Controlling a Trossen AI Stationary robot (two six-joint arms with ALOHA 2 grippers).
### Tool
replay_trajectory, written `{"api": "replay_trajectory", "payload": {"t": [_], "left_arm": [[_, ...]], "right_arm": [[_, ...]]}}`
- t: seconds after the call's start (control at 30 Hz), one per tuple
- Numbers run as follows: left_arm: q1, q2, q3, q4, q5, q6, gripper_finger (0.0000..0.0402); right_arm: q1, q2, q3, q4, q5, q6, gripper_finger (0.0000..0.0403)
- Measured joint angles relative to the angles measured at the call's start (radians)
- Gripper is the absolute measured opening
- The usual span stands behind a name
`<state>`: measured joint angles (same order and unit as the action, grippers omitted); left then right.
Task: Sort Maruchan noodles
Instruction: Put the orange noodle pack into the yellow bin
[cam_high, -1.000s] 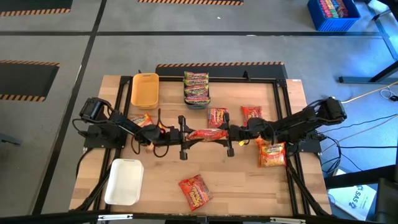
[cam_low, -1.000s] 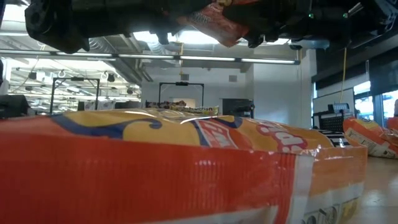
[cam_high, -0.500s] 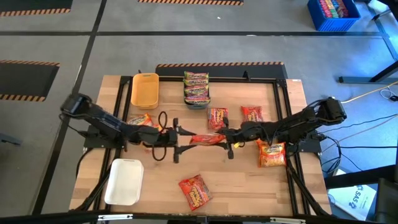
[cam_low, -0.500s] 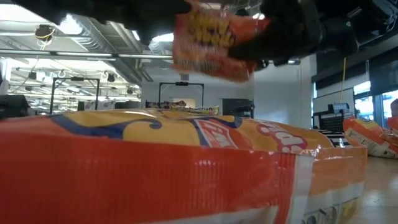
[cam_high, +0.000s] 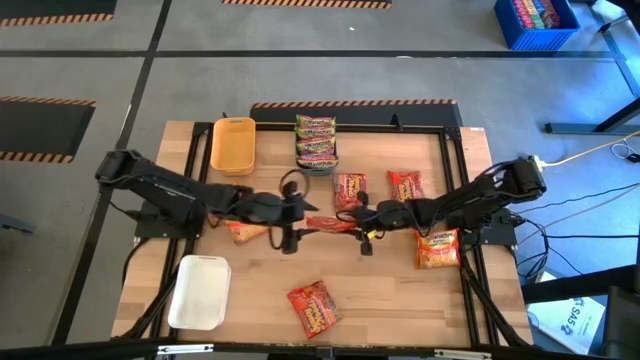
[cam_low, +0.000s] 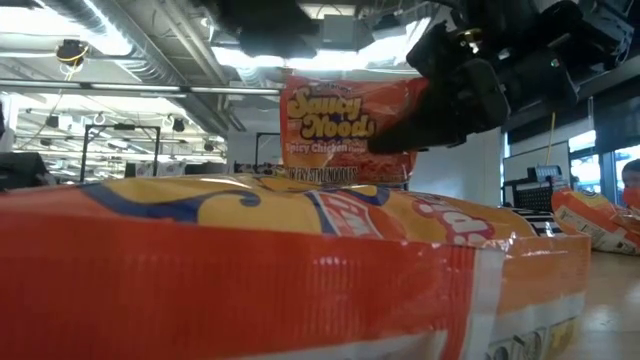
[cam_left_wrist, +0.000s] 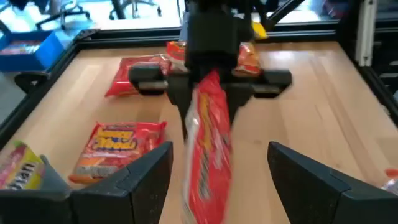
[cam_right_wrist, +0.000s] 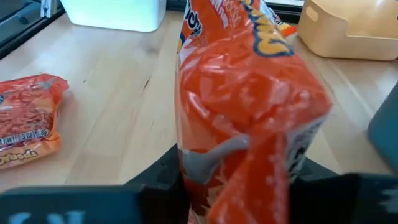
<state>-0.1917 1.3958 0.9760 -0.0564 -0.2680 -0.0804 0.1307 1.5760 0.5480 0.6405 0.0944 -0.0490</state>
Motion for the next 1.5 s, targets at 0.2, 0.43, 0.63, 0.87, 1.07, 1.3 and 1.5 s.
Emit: {"api": "replay_trajectory", "payload": {"t": [0.2,0.43,0.63,0.87,1.07,1.3,1.5], "left_arm": [[0.066,0.158,0.23,-0.269,0.023,-0.093,0.0257],[0.095,0.326,0.447,-0.45,0.174,-0.096,0.0257],[0.096,0.413,0.527,-0.582,0.156,-0.095,0.0257],[0.105,0.43,0.531,-0.603,0.145,-0.089,0.0221],[0.11,0.43,0.531,-0.601,0.14,-0.067,0.0147],[0.11,0.43,0.531,-0.601,0.146,-0.043,0.011],[0.111,0.419,0.531,-0.653,0.108,-0.017,0.0112]], "right_arm": [[0.0,0.011,0.019,0.005,-0.001,0.0,0.0131],[0.0,0.011,0.029,-0.015,-0.008,0.0,0.0132],[0.0,0.011,0.029,-0.014,-0.008,0.0,0.0133],[0.0,0.011,0.029,-0.014,-0.008,0.0,0.0133],[-0.001,0.011,0.029,-0.014,-0.014,0.0,0.0134],[-0.001,0.011,0.029,-0.017,-0.026,0.023,0.0169],[-0.001,-0.045,0.03,-0.121,-0.025,0.023,0.0239]]}}
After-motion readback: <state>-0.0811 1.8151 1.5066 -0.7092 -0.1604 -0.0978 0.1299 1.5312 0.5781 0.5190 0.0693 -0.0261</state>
